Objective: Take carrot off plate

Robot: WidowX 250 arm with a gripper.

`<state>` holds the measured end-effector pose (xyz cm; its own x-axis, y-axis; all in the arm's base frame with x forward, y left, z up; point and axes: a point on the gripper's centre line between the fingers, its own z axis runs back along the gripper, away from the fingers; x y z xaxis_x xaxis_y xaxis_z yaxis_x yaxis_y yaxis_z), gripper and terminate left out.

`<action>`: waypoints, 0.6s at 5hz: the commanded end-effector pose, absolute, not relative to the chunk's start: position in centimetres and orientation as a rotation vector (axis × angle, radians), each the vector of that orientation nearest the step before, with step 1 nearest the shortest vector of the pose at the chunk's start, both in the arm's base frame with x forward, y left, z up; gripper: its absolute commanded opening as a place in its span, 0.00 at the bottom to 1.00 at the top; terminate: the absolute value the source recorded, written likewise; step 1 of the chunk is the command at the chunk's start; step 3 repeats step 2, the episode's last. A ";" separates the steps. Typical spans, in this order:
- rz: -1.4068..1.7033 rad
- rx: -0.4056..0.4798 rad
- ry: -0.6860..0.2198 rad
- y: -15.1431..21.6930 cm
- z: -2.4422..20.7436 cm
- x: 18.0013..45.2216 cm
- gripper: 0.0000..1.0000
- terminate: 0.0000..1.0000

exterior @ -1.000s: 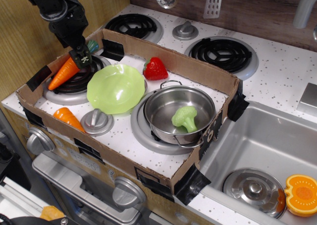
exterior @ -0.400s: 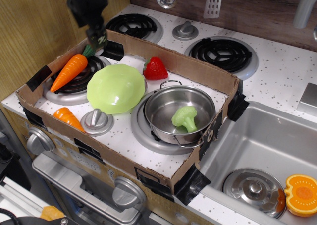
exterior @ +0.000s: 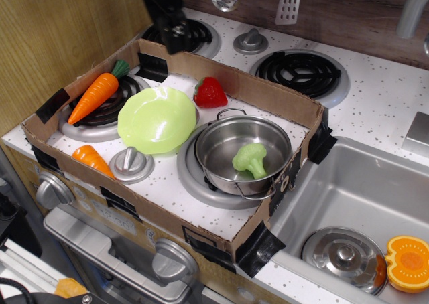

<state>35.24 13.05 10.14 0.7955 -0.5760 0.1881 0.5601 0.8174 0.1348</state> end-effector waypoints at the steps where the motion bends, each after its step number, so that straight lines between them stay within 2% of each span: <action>1: -0.616 0.109 -0.270 14.3 12.3 35.7 1.00 0.00; 2: -0.616 0.109 -0.270 14.3 12.3 35.7 1.00 1.00; 3: -0.616 0.109 -0.270 14.3 12.3 35.7 1.00 1.00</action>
